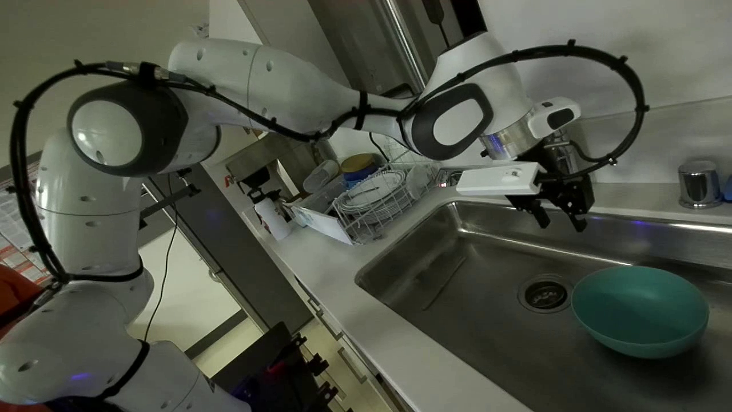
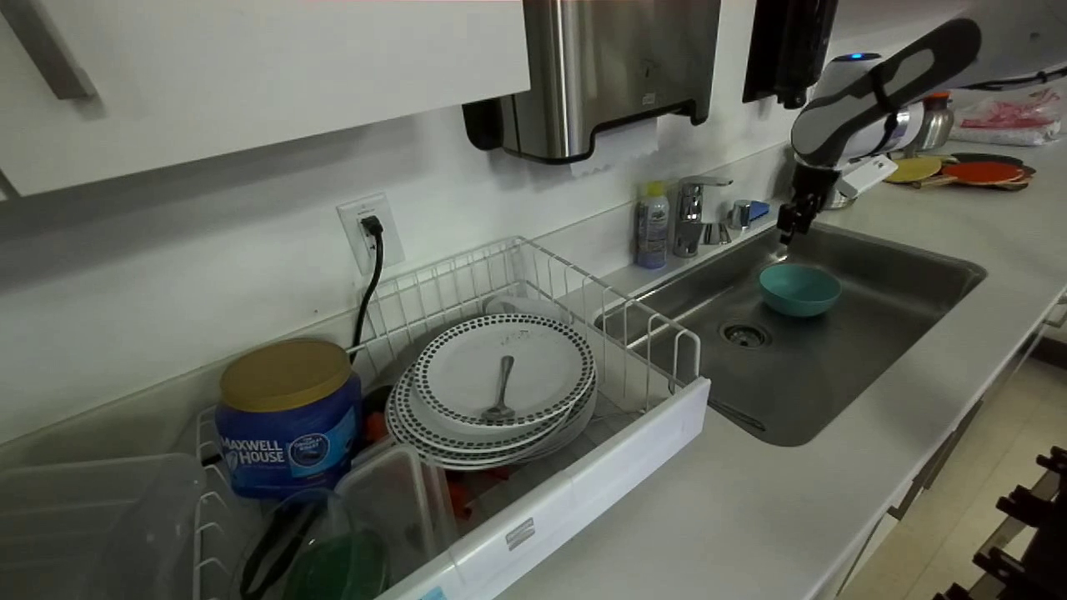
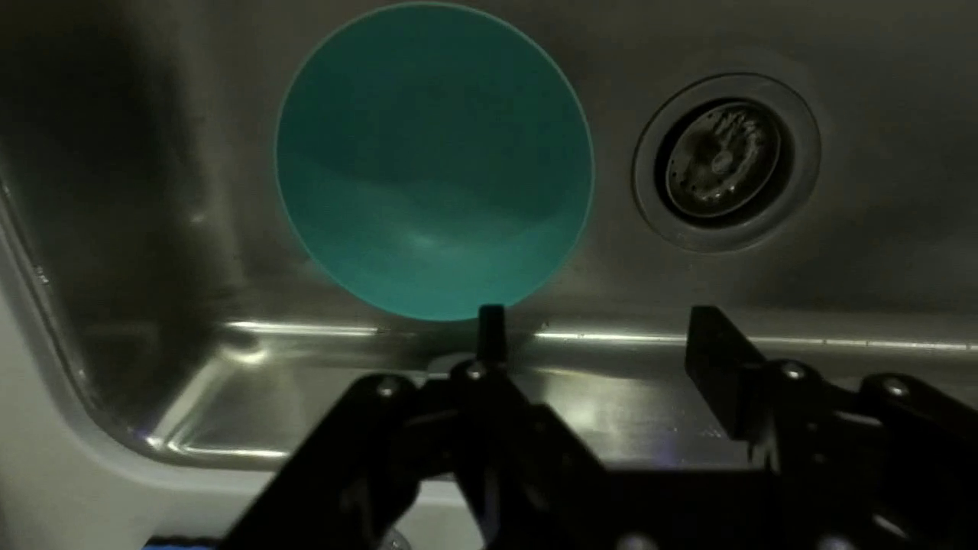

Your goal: Close the tap, put the bowl to the dish rack, and open the sink plug

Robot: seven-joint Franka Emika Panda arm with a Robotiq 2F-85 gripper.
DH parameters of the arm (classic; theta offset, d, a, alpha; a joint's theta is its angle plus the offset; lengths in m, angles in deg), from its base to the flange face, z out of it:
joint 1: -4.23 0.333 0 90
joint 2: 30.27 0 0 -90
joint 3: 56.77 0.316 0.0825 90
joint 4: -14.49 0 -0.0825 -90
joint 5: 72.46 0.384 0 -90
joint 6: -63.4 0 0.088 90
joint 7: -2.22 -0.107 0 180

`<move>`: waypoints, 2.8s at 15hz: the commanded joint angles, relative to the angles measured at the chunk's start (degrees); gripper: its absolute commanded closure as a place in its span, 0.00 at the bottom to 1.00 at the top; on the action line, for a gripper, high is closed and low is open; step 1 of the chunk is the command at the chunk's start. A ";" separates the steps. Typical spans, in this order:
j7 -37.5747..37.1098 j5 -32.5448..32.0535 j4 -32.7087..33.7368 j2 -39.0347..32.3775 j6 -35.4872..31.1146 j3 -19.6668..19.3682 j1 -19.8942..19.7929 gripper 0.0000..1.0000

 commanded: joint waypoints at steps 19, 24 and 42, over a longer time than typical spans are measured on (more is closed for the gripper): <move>2.75 -0.79 0.90 -6.21 -2.35 3.06 -1.79 0.00; 1.83 -0.98 3.75 -10.81 -3.52 3.11 -1.44 0.00; -4.09 -3.70 18.03 -23.20 -2.70 1.66 -0.35 0.66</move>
